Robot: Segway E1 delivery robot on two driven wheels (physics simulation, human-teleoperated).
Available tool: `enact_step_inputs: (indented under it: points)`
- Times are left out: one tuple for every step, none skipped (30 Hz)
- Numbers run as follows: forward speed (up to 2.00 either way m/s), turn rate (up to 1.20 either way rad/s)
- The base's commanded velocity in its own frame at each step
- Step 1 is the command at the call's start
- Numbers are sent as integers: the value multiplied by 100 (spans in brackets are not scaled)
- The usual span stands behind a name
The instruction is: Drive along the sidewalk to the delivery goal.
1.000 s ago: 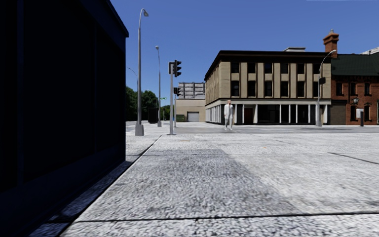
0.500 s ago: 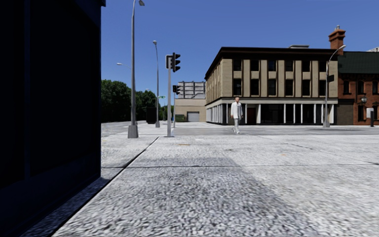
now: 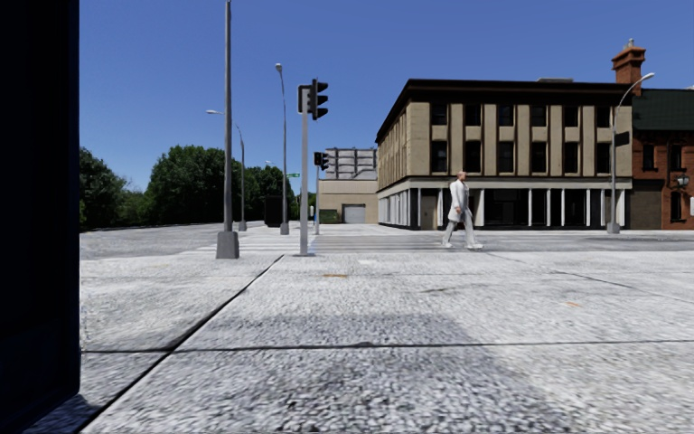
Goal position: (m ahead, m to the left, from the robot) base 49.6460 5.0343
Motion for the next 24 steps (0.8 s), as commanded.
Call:
enact_step_inputs:
  points:
    - [200, 0]
    - [200, 0]
    - [200, 0]
    - [200, 0]
    - [200, 0]
    - [200, 0]
    - [200, 0]
    - [200, 0]
    - [200, 0]
    - [200, 0]
    - [200, 0]
    - [200, 0]
    - [200, 0]
    - [200, 0]
    - [200, 0]
    - [200, 0]
    - [200, 0]
    - [200, 0]
    - [200, 0]
    - [200, 0]
    - [200, 0]
    - [200, 0]
    - [200, 0]
    - [200, 0]
